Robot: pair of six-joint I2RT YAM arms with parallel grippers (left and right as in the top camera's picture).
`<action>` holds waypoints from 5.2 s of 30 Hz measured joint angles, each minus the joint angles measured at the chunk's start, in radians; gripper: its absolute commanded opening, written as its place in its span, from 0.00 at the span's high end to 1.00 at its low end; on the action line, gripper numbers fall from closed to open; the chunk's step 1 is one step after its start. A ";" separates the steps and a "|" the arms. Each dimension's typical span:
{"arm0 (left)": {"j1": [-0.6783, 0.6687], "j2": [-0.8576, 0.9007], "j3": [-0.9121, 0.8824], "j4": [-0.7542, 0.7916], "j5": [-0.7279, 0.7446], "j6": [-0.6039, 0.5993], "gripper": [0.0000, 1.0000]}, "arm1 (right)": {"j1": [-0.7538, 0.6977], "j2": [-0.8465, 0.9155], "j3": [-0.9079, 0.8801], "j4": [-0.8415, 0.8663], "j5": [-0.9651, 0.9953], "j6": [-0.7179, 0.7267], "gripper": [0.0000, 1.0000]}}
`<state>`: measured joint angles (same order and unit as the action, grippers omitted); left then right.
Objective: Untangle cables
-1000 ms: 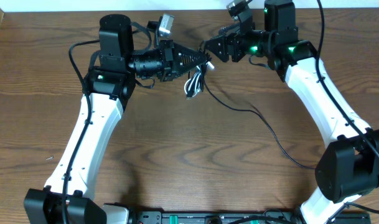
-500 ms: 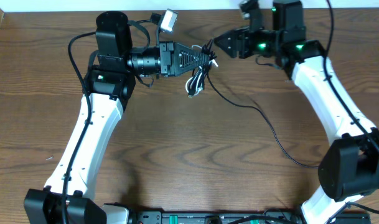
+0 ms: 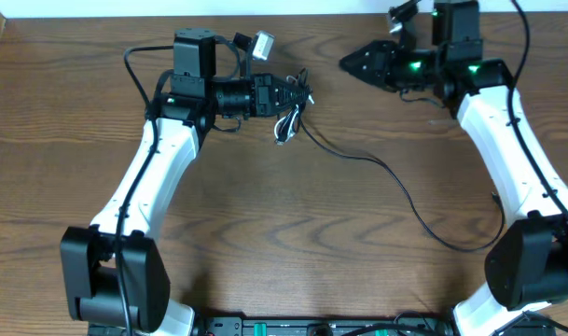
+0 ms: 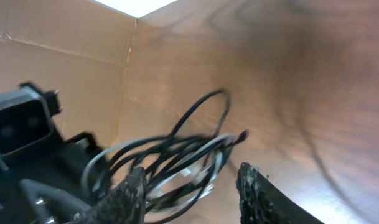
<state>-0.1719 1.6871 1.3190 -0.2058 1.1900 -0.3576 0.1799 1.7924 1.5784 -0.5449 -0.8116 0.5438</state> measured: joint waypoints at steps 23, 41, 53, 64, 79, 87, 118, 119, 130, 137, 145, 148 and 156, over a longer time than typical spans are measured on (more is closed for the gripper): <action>0.000 0.002 0.000 0.000 -0.012 0.019 0.92 | 0.146 0.119 0.001 0.064 -0.044 0.131 0.59; 0.008 0.002 0.000 0.012 -0.023 0.019 0.93 | 0.171 0.193 0.011 -0.015 -0.052 0.109 0.99; 0.105 0.002 0.000 0.040 -0.037 -0.111 0.92 | -0.001 0.196 0.011 -0.055 -0.131 -0.286 0.58; 0.101 0.002 0.000 0.110 0.007 -0.510 0.93 | 0.078 0.197 0.011 0.034 -0.187 -0.525 0.40; 0.072 0.002 0.000 0.274 0.119 -0.802 0.93 | 0.209 0.205 0.011 0.146 0.058 -0.626 0.39; 0.079 0.002 0.000 0.276 0.140 -0.811 0.92 | 0.208 0.208 0.011 0.182 0.224 -0.540 0.99; -0.012 0.000 0.003 -0.204 -0.534 0.040 0.14 | -0.021 0.213 0.016 -0.281 0.395 -0.355 0.99; -0.026 0.000 0.004 -0.188 -0.536 0.045 0.13 | -0.012 0.213 0.016 -0.284 0.406 -0.349 0.99; -0.145 -0.003 0.006 -0.118 -0.706 0.041 0.11 | 0.066 0.213 0.016 -0.292 0.472 -0.323 0.99; -0.212 -0.003 0.006 -0.093 -0.870 0.041 0.11 | 0.102 0.213 0.016 -0.315 0.477 -0.322 0.99; -0.243 0.042 0.006 -0.077 -0.945 0.035 0.13 | 0.164 0.213 0.016 -0.330 0.480 -0.320 0.99; -0.243 0.078 0.006 -0.076 -0.954 0.022 0.20 | 0.182 0.213 0.016 -0.330 0.479 -0.320 0.99; -0.243 0.109 0.006 -0.082 -0.961 0.014 0.50 | 0.187 0.213 0.016 -0.335 0.488 -0.317 0.99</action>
<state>-0.4152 1.7962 1.3247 -0.2874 0.2291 -0.3435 0.3672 2.0056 1.5940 -0.8803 -0.3241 0.2268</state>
